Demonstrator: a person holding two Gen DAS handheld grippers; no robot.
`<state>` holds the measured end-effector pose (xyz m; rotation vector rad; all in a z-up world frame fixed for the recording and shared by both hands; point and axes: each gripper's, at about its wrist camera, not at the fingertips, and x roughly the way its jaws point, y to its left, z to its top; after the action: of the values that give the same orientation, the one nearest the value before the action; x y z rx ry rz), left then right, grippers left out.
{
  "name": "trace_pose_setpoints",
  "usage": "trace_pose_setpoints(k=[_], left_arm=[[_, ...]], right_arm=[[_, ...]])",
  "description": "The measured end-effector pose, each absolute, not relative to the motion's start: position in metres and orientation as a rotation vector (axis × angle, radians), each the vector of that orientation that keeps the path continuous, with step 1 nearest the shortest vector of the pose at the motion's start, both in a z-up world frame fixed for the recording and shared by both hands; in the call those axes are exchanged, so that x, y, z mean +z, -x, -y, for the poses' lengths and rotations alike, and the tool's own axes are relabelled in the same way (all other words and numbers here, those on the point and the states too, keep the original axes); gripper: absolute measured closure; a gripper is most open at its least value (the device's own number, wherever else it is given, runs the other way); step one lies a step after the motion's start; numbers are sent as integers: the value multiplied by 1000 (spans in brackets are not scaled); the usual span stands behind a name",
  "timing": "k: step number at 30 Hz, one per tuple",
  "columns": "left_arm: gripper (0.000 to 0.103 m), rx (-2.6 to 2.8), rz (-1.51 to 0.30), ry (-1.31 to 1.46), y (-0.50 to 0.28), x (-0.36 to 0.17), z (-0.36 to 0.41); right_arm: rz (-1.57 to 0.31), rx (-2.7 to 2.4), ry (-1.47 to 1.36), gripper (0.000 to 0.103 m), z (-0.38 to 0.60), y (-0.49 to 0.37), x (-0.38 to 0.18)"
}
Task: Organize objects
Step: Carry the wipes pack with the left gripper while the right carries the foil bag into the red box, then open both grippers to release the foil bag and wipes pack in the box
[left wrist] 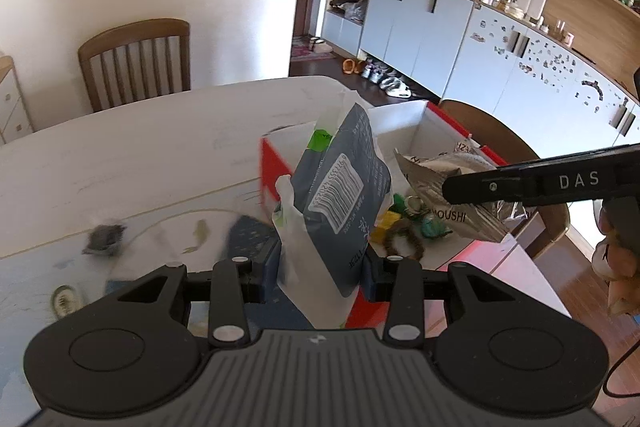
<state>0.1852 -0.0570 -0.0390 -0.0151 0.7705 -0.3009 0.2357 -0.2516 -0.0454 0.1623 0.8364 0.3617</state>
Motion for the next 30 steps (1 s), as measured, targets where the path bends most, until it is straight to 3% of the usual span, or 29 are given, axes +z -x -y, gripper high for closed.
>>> trace_pose_setpoints(k=[14,30], left_arm=[[64,-353,-861,-41,-226,-58,138],[64,-367,-1043,-136,-287,-102,180]], right_arm=[[-820,299,-145,55,320,-270,-59],[-867,360,-30,54,306,-330,-97]])
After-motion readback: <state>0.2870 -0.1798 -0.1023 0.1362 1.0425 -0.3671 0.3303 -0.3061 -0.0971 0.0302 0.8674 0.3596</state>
